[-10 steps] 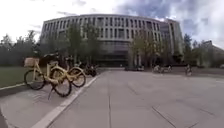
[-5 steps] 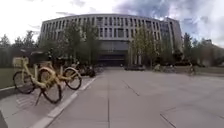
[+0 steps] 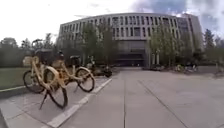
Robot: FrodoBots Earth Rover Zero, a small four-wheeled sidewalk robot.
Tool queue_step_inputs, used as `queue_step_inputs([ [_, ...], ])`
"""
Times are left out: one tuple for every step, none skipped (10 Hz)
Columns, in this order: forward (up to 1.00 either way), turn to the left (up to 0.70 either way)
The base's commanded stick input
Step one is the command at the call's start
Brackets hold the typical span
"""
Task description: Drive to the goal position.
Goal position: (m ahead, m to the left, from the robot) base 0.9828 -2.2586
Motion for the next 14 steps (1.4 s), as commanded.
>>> queue_step_inputs([
  [0.7,0.0],
  [0.7,-0.11],
  [0.7,-0.35],
  [0.7,-0.35],
  [0.7,-0.35],
  [0.7,-0.35],
  [0.7,-0.35],
  [0.7,-0.24],
  [0.7,-0.06],
  [0.7,0.0],
  [0.7,0.0],
  [0.7,0.0],
  [0.7,0.0],
  [0.7,0.0],
])
